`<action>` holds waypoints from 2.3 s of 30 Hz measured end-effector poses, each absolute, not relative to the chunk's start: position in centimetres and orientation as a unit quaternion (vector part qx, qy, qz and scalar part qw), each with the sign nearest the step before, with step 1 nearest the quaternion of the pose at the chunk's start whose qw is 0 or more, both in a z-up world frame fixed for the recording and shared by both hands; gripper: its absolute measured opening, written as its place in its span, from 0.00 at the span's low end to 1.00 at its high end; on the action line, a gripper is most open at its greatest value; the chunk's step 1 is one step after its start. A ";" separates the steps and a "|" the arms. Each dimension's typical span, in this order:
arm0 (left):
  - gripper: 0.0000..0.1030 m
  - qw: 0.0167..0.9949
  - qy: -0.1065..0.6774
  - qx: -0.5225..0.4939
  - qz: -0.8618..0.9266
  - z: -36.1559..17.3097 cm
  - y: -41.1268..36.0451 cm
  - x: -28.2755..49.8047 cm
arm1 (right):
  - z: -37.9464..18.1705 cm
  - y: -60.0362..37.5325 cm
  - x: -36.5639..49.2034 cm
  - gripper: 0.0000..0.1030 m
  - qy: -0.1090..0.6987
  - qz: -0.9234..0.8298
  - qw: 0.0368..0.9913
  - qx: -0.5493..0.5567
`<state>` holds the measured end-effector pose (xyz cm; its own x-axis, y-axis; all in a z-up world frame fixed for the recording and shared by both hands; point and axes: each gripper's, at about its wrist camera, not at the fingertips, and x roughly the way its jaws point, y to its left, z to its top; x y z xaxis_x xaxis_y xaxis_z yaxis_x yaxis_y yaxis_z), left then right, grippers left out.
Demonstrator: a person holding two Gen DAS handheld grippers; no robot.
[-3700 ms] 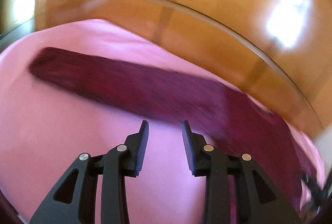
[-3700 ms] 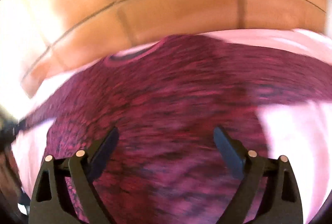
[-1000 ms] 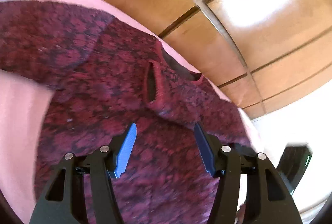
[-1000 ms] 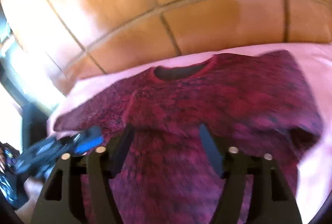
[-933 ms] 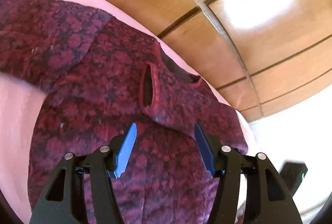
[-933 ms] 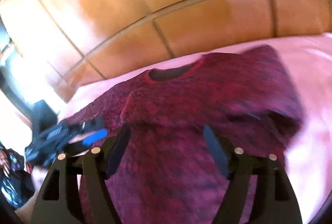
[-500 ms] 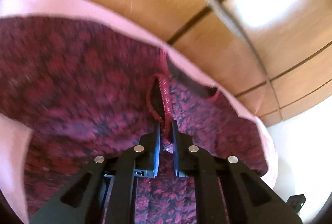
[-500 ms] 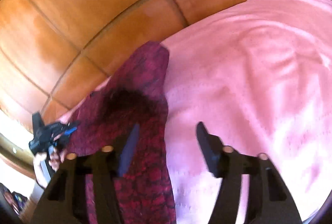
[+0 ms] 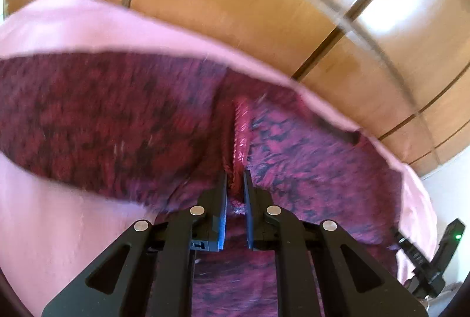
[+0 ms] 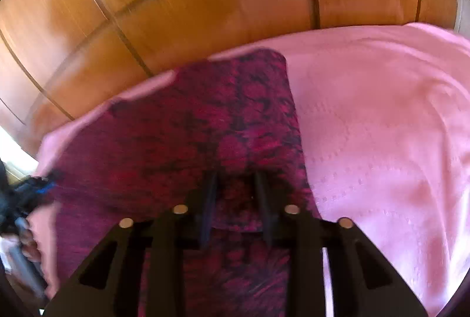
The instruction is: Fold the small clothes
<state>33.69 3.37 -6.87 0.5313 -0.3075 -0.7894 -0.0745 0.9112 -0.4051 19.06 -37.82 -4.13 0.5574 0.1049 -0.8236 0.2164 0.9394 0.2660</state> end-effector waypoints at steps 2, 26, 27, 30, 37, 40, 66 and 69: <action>0.09 0.861 0.470 -0.181 -0.072 -7.2 2.9 32.7 | -4.3 -37.8 18.9 0.23 0.464 -0.030 0.869 0.169; 0.59 0.847 0.386 -0.357 0.080 -5.3 21.1 26.1 | -1.8 -28.9 17.0 0.80 0.434 0.000 0.900 0.033; 0.59 0.838 0.381 -0.380 0.096 -5.7 23.3 25.7 | -1.8 -28.4 16.7 0.81 0.436 0.003 0.900 0.033; 0.59 0.815 0.359 -0.438 0.122 -6.5 27.5 24.8 | -3.3 -27.1 15.3 0.81 0.452 0.010 0.891 0.036; 0.50 0.786 0.332 -0.489 0.178 -7.0 33.8 26.0 | -5.2 -26.3 14.6 0.85 0.465 0.010 0.884 0.037; 0.16 0.772 0.346 -0.498 0.192 -7.6 35.9 27.0 | -5.4 -26.4 14.7 0.86 0.465 0.012 0.884 0.045; 0.46 0.900 0.407 -0.063 -0.143 -2.2 -6.0 26.4 | -5.3 -27.7 14.2 0.86 0.450 0.026 0.888 0.088; 0.74 0.908 0.388 -0.077 -0.141 -1.8 -4.7 23.5 | -5.3 -28.0 14.1 0.86 0.450 0.029 0.888 0.094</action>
<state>23.49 -4.65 -1.81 0.6594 -0.3162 -0.6820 0.1968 0.9482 -0.2493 14.06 -27.96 -5.33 0.5935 0.1370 -0.7931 0.0326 0.9805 0.1938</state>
